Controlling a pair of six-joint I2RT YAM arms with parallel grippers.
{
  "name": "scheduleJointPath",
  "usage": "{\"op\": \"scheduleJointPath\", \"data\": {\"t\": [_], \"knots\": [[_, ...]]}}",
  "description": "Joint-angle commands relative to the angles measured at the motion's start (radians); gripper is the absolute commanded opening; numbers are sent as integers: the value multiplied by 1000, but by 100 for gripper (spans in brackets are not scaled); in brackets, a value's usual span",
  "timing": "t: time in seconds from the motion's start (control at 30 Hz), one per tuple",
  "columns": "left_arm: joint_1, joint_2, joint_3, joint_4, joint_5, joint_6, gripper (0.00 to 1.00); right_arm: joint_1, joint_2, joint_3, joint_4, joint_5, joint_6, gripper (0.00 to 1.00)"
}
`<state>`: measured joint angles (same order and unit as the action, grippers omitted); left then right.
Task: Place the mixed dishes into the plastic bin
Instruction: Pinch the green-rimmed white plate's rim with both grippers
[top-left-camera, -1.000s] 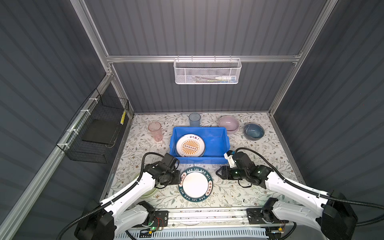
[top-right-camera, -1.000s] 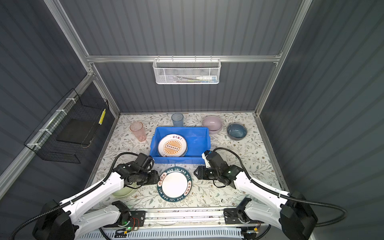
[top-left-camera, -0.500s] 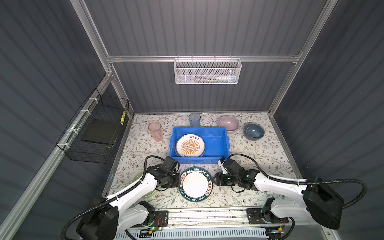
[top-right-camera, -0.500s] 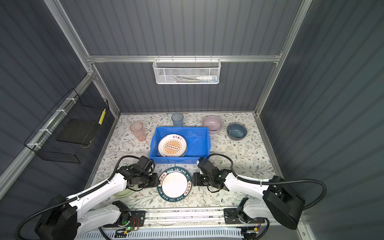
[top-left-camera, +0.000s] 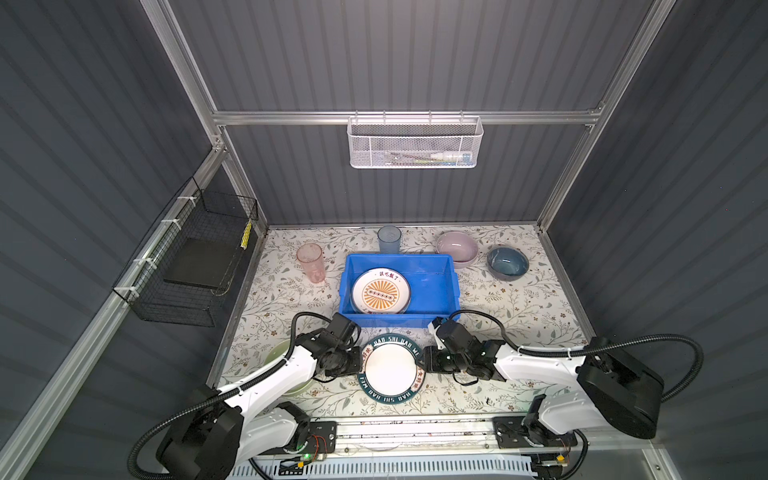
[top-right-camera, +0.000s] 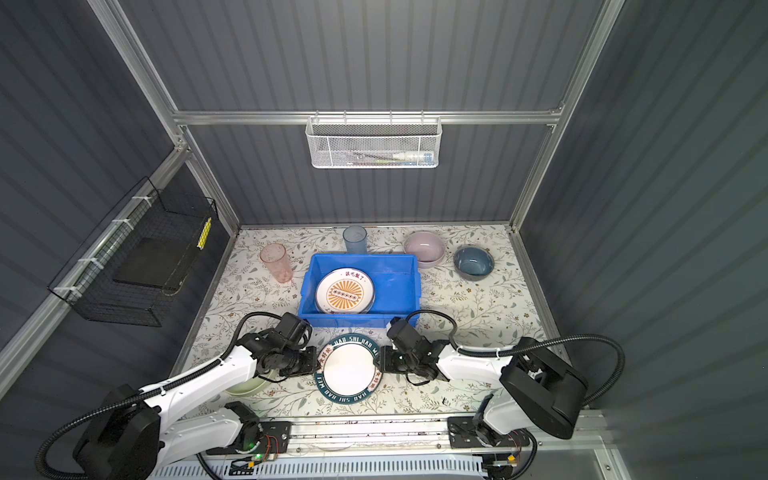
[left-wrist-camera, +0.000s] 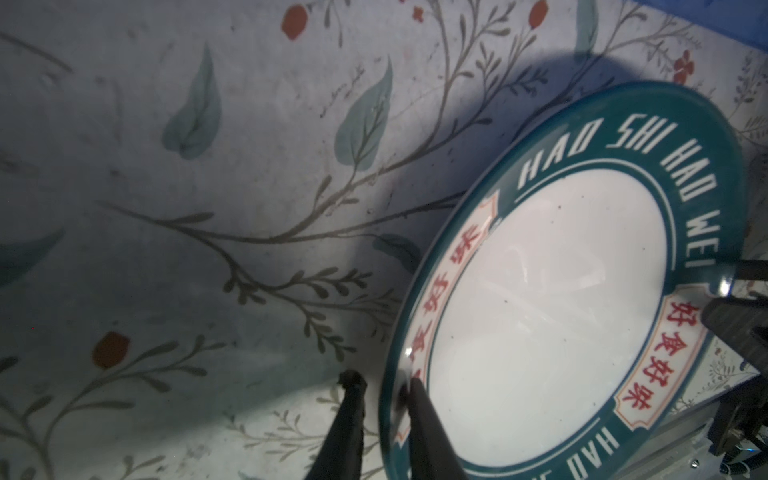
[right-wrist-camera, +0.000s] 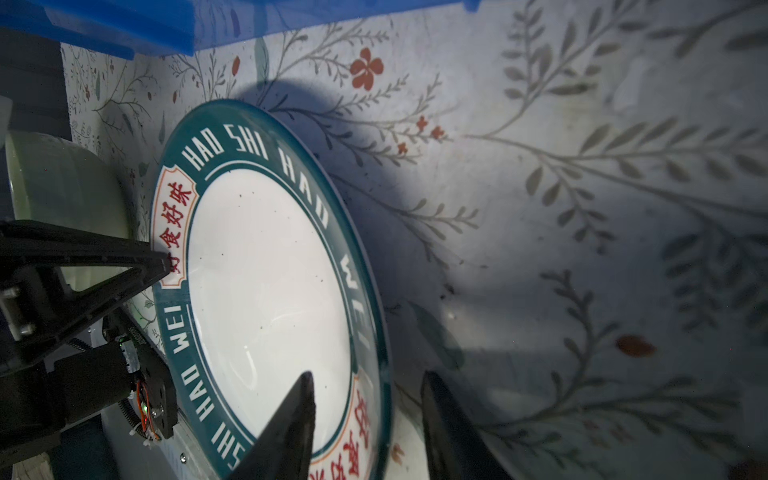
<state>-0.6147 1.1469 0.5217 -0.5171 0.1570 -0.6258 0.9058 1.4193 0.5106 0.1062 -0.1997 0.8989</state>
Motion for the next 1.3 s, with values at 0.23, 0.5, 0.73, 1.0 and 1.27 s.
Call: {"op": "scheduleJointPath", "data": {"t": [0.23, 0.5, 0.73, 1.0, 1.27], "knots": [[-7, 18, -40, 40, 19, -19, 15, 10, 38, 13, 95, -40, 47, 35], [-6, 36, -58, 74, 26, -24, 13, 11, 9, 24, 77, -34, 43, 27], [-7, 56, -73, 107, 32, -26, 13, 11, -6, 28, 73, -40, 52, 21], [-7, 96, -74, 127, 36, -21, 14, 10, -18, 31, 52, -42, 54, 15], [-7, 42, -52, 74, 7, -11, 23, 8, -57, 57, -45, -9, 53, 7]]}}
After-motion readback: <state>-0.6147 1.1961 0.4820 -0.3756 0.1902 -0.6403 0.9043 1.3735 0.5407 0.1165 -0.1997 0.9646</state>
